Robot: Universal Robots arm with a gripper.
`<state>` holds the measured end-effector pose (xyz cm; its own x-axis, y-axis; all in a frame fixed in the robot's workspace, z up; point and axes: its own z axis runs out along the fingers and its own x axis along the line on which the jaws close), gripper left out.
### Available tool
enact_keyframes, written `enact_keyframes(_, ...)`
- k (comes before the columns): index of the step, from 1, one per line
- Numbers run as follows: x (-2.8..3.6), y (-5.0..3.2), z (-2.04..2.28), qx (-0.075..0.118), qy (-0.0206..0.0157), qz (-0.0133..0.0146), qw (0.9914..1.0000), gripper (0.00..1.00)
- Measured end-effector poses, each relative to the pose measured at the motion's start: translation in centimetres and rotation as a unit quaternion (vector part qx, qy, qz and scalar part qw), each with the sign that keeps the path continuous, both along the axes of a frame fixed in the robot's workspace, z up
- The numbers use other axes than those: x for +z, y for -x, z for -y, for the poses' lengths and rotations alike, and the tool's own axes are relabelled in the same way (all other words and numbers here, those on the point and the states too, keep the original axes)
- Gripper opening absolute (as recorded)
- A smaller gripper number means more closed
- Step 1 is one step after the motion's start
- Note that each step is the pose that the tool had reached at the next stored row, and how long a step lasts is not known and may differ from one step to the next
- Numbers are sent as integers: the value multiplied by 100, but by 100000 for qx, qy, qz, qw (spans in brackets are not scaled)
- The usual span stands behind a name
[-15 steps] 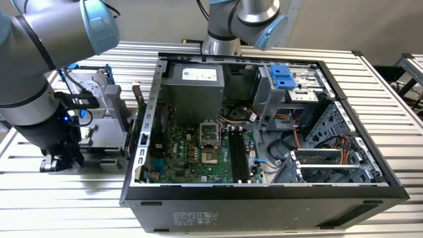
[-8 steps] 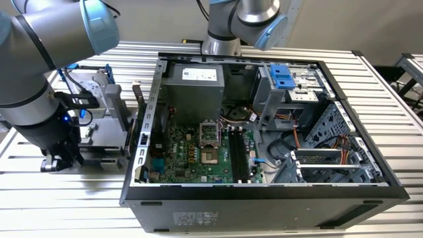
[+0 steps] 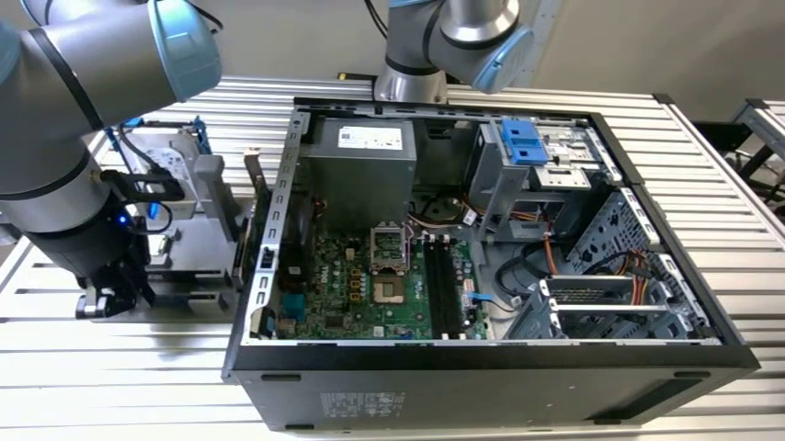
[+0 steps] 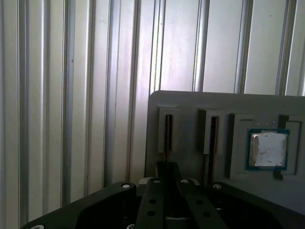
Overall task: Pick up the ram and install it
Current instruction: 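Pick up the ram and move it above insertion slot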
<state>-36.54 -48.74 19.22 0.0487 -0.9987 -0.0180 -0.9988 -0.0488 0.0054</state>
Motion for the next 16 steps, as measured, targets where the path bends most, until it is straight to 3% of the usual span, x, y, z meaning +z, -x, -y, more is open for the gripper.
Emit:
enact_keyframes(5,12,0,0,41,6,-8,100000,0)
enact_keyframes(16,169,0,0,39,5,-8,100000,0)
